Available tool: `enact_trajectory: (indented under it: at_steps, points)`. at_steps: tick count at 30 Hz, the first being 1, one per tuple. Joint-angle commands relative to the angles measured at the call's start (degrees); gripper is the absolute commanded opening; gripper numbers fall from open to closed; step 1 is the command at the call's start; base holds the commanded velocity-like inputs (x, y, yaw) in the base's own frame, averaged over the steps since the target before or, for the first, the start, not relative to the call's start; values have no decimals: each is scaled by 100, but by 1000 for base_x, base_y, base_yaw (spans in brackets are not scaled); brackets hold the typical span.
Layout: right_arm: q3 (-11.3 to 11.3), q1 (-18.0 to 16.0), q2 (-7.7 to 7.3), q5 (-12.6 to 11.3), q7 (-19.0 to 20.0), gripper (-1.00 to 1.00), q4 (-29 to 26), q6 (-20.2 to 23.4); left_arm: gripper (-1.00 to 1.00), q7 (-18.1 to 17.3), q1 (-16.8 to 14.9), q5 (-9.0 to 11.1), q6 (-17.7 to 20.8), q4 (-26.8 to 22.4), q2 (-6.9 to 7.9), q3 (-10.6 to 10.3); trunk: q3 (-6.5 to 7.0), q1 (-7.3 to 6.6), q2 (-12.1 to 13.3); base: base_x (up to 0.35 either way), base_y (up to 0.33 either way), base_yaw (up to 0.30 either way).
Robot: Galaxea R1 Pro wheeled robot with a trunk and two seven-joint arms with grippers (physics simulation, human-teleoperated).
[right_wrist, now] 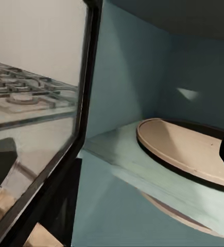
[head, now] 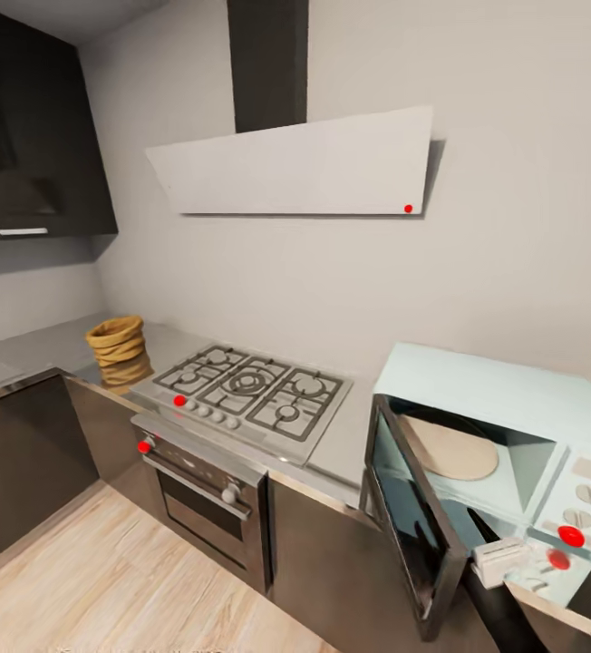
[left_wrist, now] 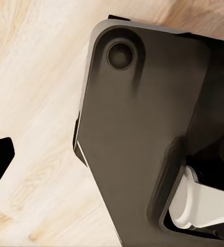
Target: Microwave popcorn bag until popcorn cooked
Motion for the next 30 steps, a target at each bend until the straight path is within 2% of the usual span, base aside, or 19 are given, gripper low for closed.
enact_trajectory:
  at_steps: [1, 22, 30]
  points:
    - [-7, 2, 1, -6, 37, 100, -5, -7, 100, 12, -5, 1, -5, 1, -2, 21, -9, 3, -9, 0, 0, 250]
    - [-7, -2, 1, -6, 37, 100, -5, -6, 100, 12, -6, 1, -5, 1, -2, 21, -9, 3, -9, 0, 0, 250]
    - [-7, 1, 1, -6, 43, 100, -5, -2, 100, 12, -6, 1, -5, 1, -2, 21, -9, 3, -9, 0, 0, 141]
